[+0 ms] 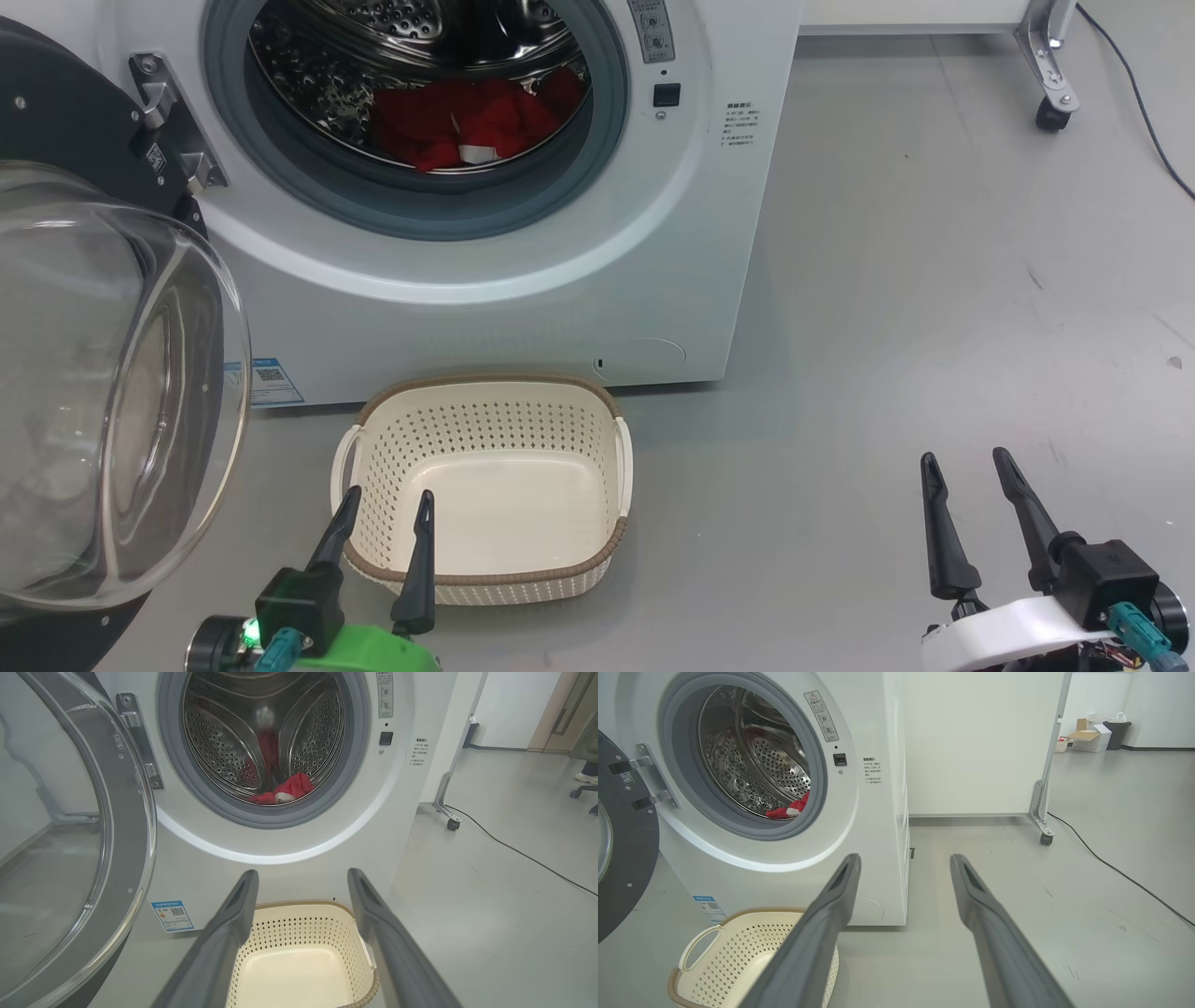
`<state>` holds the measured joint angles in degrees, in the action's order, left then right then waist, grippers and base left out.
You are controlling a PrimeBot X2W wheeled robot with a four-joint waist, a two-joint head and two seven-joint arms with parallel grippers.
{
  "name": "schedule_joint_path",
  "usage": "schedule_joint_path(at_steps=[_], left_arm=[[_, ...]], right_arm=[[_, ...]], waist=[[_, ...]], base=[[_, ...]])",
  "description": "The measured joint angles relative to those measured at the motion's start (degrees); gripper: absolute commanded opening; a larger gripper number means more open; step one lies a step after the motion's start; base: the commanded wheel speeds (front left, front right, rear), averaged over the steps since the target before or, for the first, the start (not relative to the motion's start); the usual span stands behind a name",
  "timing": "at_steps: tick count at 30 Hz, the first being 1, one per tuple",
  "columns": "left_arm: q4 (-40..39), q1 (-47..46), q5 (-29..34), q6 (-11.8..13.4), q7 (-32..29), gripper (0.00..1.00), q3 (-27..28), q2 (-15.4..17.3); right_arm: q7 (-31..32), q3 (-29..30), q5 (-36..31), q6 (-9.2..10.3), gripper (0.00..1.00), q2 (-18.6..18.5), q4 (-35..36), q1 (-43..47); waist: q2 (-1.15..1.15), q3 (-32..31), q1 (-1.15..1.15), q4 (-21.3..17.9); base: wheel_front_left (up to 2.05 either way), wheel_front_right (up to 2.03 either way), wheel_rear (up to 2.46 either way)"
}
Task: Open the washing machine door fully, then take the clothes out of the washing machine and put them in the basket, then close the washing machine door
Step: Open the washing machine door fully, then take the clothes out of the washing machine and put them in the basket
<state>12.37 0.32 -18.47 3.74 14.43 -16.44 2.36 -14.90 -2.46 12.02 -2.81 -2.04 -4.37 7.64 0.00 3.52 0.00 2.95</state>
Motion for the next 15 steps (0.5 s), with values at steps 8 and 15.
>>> schedule_joint_path(at_steps=[8,15], left_arm=[[0.47,0.01,0.02,0.04,0.0,1.0,-0.24,0.02],[1.07,0.01,0.13,0.52,0.0,1.0,-0.34,0.02]], right_arm=[[0.0,-0.25,0.09,0.51,1.0,0.0,0.03,0.21],[0.0,-0.38,0.41,0.54,1.0,0.0,0.18,0.25]], waist=[[0.0,-0.44,0.0,0.04],[0.0,-0.81,0.0,0.01]], base=[[0.0,0.0,0.0],[0.0,0.0,0.0]])
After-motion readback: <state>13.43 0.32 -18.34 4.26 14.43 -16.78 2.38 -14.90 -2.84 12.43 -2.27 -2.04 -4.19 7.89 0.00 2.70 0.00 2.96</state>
